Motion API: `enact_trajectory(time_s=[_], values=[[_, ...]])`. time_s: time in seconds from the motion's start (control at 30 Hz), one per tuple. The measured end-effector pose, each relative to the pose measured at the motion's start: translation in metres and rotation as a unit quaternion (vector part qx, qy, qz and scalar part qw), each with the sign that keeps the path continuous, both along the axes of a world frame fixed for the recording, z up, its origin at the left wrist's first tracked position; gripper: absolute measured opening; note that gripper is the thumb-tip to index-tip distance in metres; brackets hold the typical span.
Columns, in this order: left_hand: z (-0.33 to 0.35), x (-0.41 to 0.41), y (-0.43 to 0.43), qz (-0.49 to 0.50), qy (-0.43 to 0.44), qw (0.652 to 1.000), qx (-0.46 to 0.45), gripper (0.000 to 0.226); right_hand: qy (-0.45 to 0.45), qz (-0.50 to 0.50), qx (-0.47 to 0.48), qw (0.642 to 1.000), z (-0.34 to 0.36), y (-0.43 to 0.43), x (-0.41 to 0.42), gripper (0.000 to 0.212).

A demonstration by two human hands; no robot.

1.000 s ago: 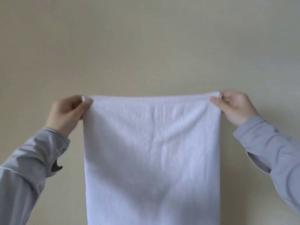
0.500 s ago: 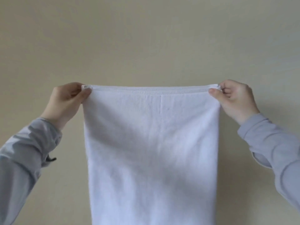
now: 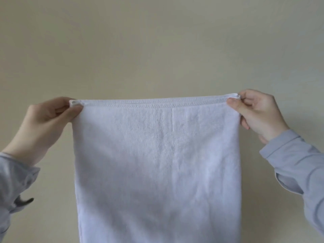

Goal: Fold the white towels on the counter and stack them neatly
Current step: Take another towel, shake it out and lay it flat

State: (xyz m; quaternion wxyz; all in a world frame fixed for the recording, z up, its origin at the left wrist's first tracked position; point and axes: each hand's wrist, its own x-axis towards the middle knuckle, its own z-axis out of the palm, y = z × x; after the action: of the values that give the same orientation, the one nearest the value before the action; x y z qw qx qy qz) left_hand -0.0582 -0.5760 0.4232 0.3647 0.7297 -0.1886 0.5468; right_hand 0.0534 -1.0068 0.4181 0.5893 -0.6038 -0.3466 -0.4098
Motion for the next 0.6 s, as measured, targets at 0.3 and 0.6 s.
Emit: enact_trajectory(time_s=[0.3, 0.6], values=[[-0.043, 0.002, -0.065, 0.000, 0.055, 0.998, -0.019, 0.013, 0.066, -0.058, -0.043, 0.995, -0.038, -0.046, 0.003, 0.020], [-0.030, -0.007, -0.174, -0.038, 0.013, 0.999, 0.006, 0.012, 0.066, -0.131, 0.026, 0.989, -0.030, -0.136, -0.002, 0.019]])
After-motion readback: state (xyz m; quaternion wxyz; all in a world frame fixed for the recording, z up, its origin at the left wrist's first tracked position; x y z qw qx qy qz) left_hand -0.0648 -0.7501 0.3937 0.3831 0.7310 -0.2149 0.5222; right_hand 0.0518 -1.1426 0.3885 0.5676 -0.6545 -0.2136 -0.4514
